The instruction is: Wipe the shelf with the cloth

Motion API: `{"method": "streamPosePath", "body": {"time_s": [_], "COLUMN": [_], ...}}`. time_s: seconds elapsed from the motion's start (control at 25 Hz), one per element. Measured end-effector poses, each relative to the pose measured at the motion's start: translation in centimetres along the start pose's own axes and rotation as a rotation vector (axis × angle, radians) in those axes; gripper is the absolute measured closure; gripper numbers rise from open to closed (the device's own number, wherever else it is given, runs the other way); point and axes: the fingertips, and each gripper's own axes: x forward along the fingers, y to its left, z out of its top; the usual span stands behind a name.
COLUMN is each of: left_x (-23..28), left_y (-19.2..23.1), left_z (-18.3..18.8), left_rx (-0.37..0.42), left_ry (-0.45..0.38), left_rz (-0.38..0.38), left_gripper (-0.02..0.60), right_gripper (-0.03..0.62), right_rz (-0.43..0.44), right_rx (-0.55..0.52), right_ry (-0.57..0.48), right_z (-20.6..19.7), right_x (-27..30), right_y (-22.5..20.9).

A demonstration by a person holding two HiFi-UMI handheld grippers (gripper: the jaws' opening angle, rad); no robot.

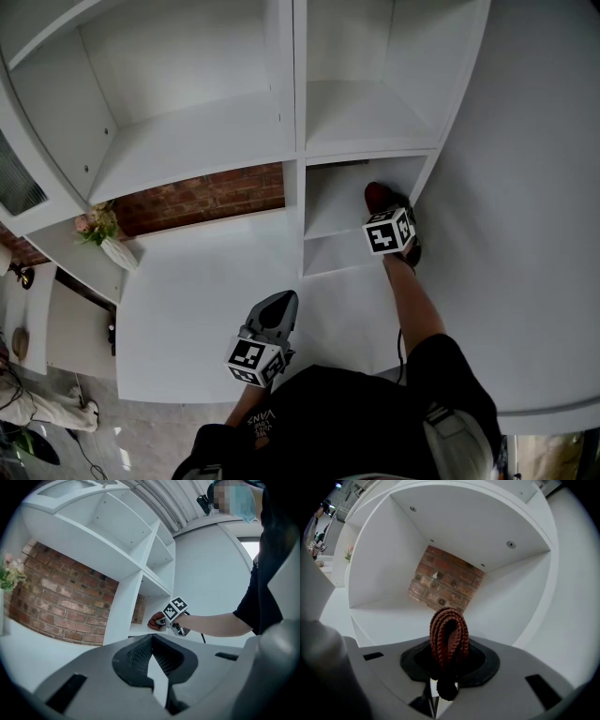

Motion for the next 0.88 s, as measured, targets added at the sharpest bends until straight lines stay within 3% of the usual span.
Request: {"method": "streamPosePath", "body": {"time_s": [0.16,0.48,0.72,0.88], "left_x": [0.0,-0.1,0.0,-0.3], "left_y": [-0.3,-0.6,-0.8,-0.9], "left_z": [0.0,-0.3,-0.1,-0.2], "left_rx": [0.001,0.0,0.008,0.01], "left_ry": [0.002,0.004,0.004,0.006], "left_rz": [-0.004,0.0,0.005,0.014], "left_gripper": [0.574,0.574,0.574,0.574], "right_gripper": [0.502,0.502,0.502,0.503], "right_rz": [0.066,0.313,0.412,0.432], "right_rx": [0.039,0.181,0.162,0.112], "right_ry": [-0.092,-0.229,-0.255,-0.24], "right_z": [1.8,4.7,5.0,4.6], "right_x": [-1.7,-5.5,-6.7,-6.4], "right_y": [1.8,9.0,14.1,16.0]}}
